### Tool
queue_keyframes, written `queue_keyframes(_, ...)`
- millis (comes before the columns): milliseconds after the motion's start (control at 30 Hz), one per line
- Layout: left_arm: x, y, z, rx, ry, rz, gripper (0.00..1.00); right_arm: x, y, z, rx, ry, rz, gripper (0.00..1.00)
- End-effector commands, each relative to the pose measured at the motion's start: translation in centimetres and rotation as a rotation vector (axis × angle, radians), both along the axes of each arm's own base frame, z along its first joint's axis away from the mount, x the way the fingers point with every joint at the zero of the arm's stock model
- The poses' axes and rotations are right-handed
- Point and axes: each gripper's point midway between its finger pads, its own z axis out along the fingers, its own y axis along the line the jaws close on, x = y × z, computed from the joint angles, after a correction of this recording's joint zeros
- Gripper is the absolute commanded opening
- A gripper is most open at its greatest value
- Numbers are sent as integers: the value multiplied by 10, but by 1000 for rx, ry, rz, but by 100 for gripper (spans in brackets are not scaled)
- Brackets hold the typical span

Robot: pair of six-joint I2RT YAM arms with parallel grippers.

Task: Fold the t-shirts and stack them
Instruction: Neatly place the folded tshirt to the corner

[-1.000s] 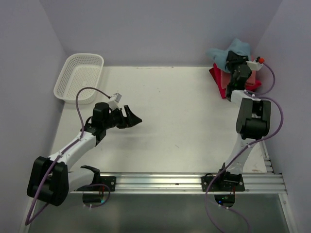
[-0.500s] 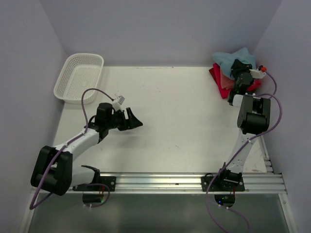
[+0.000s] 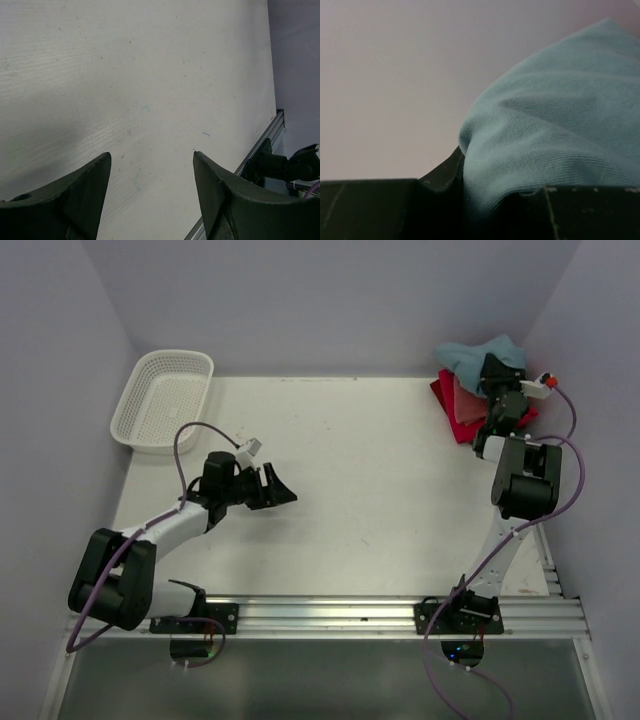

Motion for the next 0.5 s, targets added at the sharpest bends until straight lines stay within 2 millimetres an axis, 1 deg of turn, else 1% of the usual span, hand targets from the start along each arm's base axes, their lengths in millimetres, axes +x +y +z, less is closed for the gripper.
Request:
queue_keyframes(0, 5, -6, 15, -27, -60, -23, 70, -24, 11, 150, -5, -457, 78, 0)
queue_keyframes(33, 5, -5, 16, -23, -63, -23, 70, -27, 12, 172, -17, -504, 83, 0)
queue_keyframes(67, 6, -5, 18, -20, -70, -20, 70, -31, 13, 186, -24, -531, 85, 0)
queue_keyframes(133, 7, -3, 21, -7, -76, -17, 70, -44, 16, 224, -54, -602, 83, 0)
queue_keyframes(200, 8, -3, 25, -5, -84, -18, 70, -48, 17, 241, -90, -622, 69, 0)
queue_keyframes(233, 8, -3, 25, -6, -83, -18, 70, -49, 16, 253, -109, -636, 61, 0)
queue_keyframes(267, 8, -3, 28, -7, -91, -18, 70, -47, 16, 255, -120, -630, 53, 0)
queue_keyframes(300, 8, -3, 28, -4, -89, -20, 69, -43, 14, 252, -142, -611, 37, 0)
queue_keyframes(367, 7, -2, 29, -1, -94, -19, 69, -32, 10, 236, -137, -565, 24, 0)
queue_keyframes(400, 7, -1, 27, 7, -95, -21, 69, -27, 7, 225, -141, -534, 9, 0)
queue_keyframes(467, 6, -1, 24, 9, -87, -21, 69, -14, 0, 178, -118, -435, -25, 0)
